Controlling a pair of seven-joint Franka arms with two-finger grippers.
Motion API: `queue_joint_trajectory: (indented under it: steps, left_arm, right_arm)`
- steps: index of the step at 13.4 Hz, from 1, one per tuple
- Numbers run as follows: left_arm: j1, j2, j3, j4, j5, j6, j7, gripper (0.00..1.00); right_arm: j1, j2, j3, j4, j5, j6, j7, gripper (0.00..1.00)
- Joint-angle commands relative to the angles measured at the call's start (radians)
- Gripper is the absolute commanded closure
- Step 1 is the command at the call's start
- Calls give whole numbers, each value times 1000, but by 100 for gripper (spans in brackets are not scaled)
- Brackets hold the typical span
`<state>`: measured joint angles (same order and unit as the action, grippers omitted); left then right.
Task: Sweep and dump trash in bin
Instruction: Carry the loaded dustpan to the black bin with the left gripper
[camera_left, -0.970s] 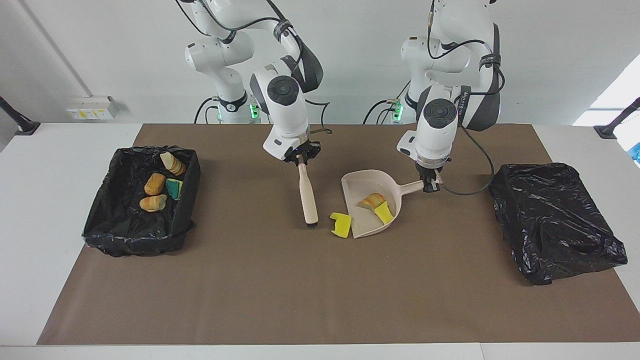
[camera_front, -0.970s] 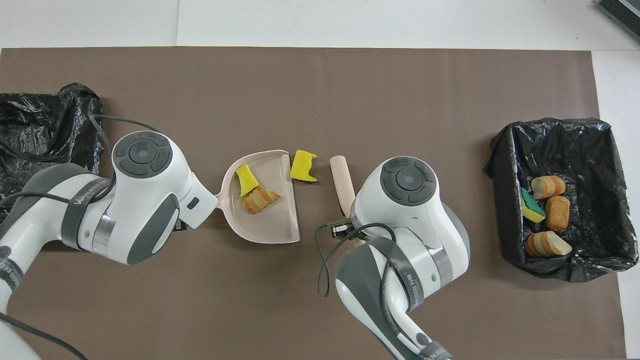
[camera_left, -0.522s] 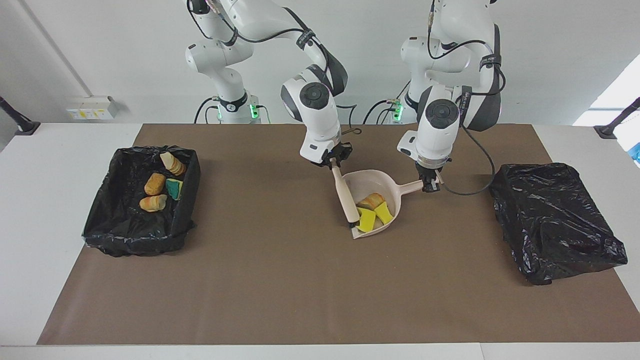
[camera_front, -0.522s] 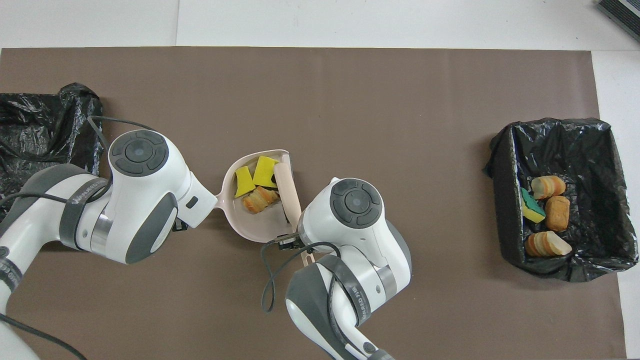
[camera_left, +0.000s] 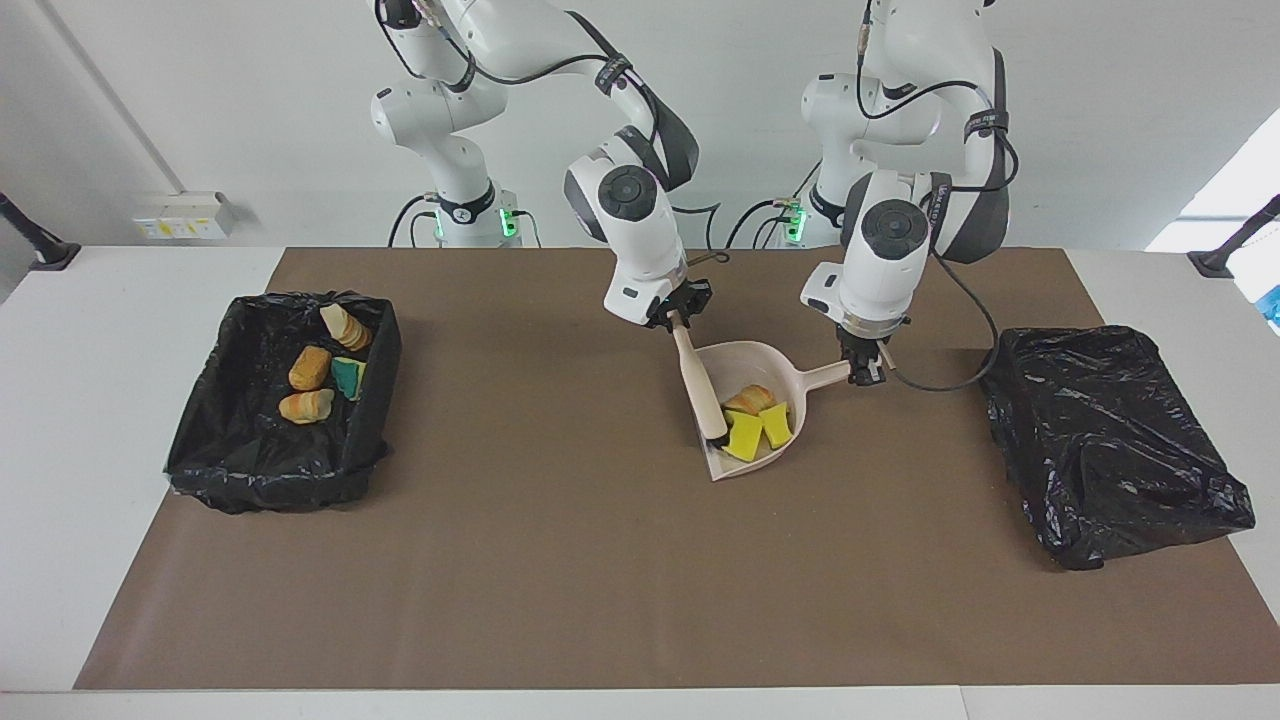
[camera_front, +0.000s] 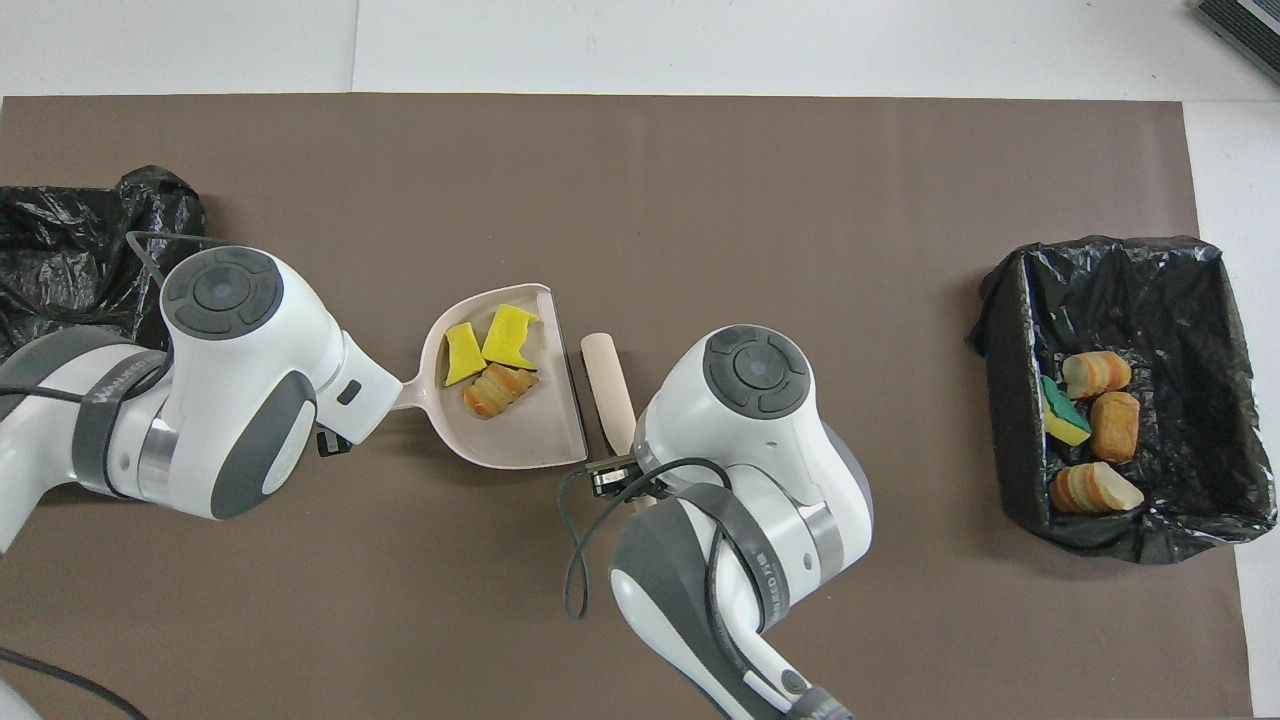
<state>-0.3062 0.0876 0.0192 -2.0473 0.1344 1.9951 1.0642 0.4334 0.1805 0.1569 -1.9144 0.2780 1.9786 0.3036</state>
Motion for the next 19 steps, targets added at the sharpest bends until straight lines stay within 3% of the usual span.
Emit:
queue_joint_trajectory:
  steps: [1, 4, 7, 10, 15, 19]
  left_arm:
    - [41, -54, -4, -19, -24, -5, 52, 100]
    - [134, -109, -4, -19, -67, -13, 156, 100]
    - [232, -146, -2, -10, -123, -38, 281, 100]
    - [333, -147, 7, 87, -142, -189, 413, 100]
    - [493, -129, 7, 168, -142, -239, 565, 100]
    - [524, -137, 10, 180, -142, -239, 586, 100]
  right_arm:
    - [-41, -91, 4, -54, -42, -35, -14, 100]
    - [-4, -148, 12, -90, -153, -18, 157, 100]
    - [100, -216, 12, -170, -158, 20, 297, 100]
    - [200, -266, 15, -227, -151, 51, 394, 100]
    - [382, -201, 15, -264, -135, 192, 638, 100]
    - [438, -119, 15, -264, -134, 299, 677, 100]
